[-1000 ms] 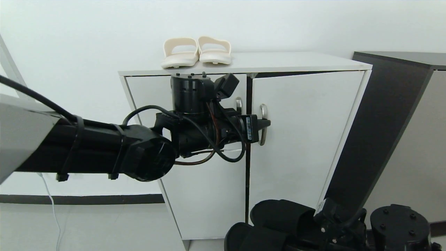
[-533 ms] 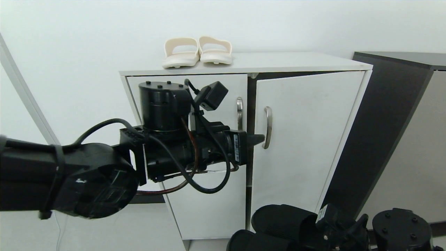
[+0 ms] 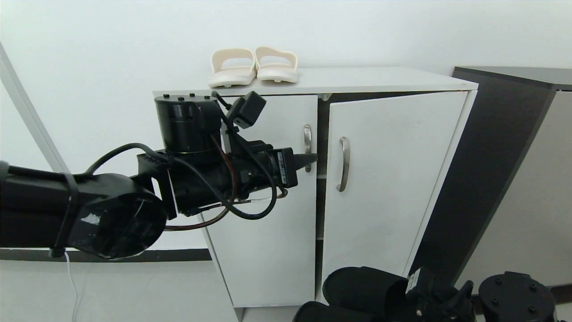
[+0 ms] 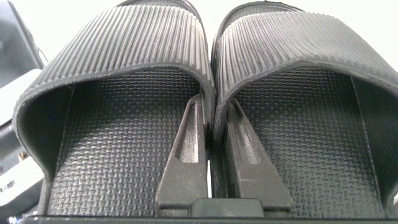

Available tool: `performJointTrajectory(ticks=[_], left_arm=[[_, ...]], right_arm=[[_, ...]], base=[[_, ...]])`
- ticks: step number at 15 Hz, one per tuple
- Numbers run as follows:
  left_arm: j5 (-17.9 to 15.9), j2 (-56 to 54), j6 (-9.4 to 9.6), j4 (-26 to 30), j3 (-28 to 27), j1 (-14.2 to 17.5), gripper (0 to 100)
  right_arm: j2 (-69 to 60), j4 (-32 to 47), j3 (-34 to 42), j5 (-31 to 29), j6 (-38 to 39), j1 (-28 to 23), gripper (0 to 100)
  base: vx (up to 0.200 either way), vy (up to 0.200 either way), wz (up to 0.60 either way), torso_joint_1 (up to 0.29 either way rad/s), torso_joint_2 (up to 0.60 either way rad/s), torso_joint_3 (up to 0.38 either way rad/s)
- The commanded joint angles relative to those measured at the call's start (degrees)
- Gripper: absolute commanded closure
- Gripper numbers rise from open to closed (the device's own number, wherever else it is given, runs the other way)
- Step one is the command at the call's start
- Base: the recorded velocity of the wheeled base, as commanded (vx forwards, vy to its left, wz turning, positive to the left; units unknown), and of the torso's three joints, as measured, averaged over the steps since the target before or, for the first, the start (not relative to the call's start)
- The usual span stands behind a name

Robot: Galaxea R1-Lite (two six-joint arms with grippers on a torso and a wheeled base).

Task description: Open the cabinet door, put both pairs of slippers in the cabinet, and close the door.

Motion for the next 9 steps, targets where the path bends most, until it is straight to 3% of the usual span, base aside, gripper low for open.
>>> performJointTrajectory(ticks=[1, 9], left_arm=[[0.03, 2.99, 0.03, -0.22, -2.27, 0.07, 100], [-0.06, 10.98, -0.14, -1.63, -10.27, 0.95, 100]], right_arm=[[-0.18, -0.08, 0.83, 0.12, -0.81, 0.26, 100], [-0.27, -0.08, 2.06, 1.7, -2.84, 0.35, 100]], base=[[0.0, 0.0, 0.0, 0.0, 0.0, 0.0], [0.0, 0.0, 0.0, 0.0, 0.0, 0.0]])
